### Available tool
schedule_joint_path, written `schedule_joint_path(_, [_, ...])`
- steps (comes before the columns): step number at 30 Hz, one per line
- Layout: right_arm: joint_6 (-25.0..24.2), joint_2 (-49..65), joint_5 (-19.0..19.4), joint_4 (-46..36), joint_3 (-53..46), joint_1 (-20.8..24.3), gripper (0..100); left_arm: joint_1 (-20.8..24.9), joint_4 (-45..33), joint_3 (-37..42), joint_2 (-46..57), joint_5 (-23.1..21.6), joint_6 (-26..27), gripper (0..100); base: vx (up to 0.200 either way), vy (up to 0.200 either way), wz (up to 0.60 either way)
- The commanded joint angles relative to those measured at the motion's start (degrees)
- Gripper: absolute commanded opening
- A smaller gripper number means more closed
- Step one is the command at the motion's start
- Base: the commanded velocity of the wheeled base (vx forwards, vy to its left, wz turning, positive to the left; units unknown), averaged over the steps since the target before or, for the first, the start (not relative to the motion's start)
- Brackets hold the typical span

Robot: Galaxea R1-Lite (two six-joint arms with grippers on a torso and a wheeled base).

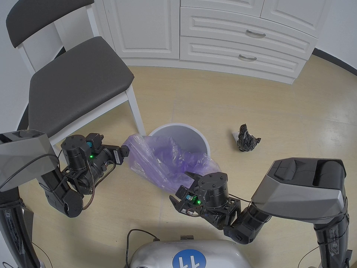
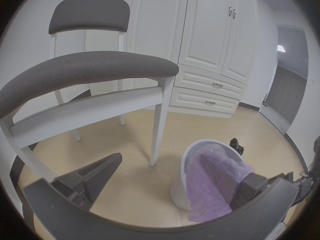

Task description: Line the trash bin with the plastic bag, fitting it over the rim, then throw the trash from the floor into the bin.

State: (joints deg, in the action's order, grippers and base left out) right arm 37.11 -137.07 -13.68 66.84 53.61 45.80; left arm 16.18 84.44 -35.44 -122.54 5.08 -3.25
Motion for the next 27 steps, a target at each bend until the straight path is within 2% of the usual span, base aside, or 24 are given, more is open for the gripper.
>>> schedule_joint_path(1, [-0.1,-0.5,0.1,0.0,0.4,0.0,0,0.0,0.0,0.0,-0.1,0.0,0.0,100,0.0,0.0,0.0])
schedule_joint_path(5, [-2.0,-1.3,0.1,0.0,2.0,0.0,0,-0.1,0.0,-0.1,-0.1,0.0,0.0,100,0.0,0.0,0.0])
schedule_joint_path(13, [-2.7,1.5,0.1,-2.6,6.0,-1.7,0,-0.7,-0.1,-0.4,-0.7,0.0,0.0,100,0.0,0.0,0.0])
schedule_joint_path(20, [-3.1,4.2,0.1,-8.6,14.5,-5.9,0,-1.0,-0.8,0.5,-0.5,-0.1,0.7,100,0.0,0.0,0.0])
schedule_joint_path(27, [-3.4,2.9,0.1,-15.3,26.4,-9.4,0,-1.1,-0.9,2.8,-1.5,-2.8,3.3,100,0.0,0.0,0.0])
